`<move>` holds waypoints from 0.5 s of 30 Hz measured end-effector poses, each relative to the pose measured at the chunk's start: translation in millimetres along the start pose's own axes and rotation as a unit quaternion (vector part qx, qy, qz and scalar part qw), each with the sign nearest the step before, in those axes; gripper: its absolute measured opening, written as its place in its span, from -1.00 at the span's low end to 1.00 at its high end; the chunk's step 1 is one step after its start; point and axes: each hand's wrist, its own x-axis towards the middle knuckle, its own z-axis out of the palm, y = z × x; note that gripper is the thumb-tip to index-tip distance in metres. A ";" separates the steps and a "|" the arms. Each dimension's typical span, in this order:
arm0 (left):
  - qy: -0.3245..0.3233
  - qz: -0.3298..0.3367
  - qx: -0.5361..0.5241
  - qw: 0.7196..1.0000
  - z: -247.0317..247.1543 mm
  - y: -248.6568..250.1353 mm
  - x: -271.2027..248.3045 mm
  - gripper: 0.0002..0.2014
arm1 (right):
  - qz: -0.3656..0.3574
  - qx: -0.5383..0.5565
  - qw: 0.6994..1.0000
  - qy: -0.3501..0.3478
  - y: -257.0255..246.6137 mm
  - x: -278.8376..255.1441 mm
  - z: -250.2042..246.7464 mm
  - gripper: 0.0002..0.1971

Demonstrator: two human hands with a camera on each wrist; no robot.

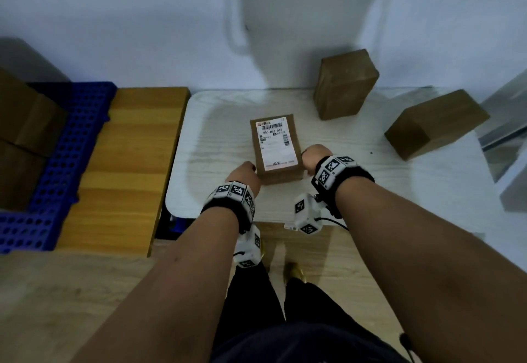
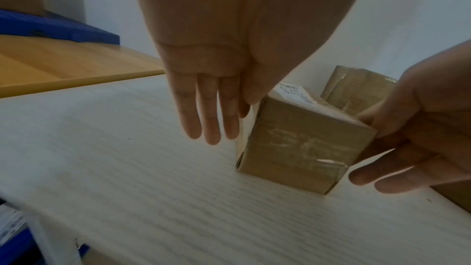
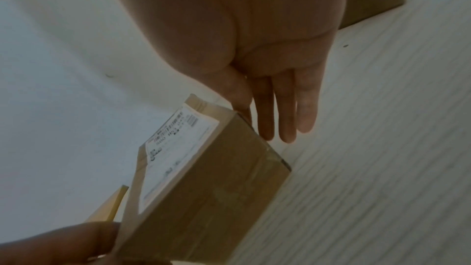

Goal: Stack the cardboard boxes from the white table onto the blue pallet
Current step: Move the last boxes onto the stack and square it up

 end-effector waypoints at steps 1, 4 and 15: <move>0.008 -0.006 0.000 1.000 -2.0 0.5 -1.3 -0.67 | 0.004 0.007 1.000 0.012 -2.6 -1.0 -0.7 -0.69; 0.019 -0.001 0.000 1.000 -4.7 4.3 -4.6 -0.66 | 0.003 0.048 0.998 0.038 -10.4 -1.6 0.9 -0.56; 0.059 -0.017 -0.100 0.993 -9.2 -4.0 -25.9 -0.68 | -0.025 0.086 0.996 -0.001 -31.3 -22.2 22.0 -0.35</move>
